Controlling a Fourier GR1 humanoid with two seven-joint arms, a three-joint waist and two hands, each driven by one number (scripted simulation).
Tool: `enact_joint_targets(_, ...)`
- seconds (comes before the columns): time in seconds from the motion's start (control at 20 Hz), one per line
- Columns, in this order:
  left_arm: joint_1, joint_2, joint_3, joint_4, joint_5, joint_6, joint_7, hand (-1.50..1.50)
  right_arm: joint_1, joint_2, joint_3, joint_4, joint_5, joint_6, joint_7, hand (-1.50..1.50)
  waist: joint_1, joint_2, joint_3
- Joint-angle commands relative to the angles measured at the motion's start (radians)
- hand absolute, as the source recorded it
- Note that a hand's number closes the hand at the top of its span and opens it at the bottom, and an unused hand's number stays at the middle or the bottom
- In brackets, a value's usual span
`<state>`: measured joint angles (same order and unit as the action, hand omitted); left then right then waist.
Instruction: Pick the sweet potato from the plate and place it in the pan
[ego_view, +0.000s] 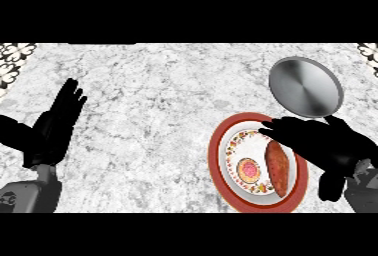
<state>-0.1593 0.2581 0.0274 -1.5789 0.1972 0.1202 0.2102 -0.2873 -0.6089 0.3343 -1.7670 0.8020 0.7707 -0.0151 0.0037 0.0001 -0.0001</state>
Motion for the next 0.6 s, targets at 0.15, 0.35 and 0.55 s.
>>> enact_joint_targets(0.15, 0.011, -0.058, -0.029, -0.046, -0.046, 0.025, 0.029, 0.0, -0.015, 0.095, 0.049, 0.17, 0.127, -0.088, -0.079, -1.5, 0.002, 0.001, 0.0)
enact_joint_targets(0.35, -0.039, -0.05, 0.011, 0.033, -0.06, 0.009, -0.005, 0.0, -0.046, 0.123, 0.049, 0.217, 0.184, -0.069, -0.091, -1.5, 0.001, 0.001, 0.0)
enact_joint_targets(0.55, 0.039, -0.04, 0.02, -0.082, -0.038, -0.023, 0.057, 0.0, 0.053, 0.139, 0.057, 0.201, 0.236, -0.15, -0.134, -1.5, 0.0, 0.0, 0.0)
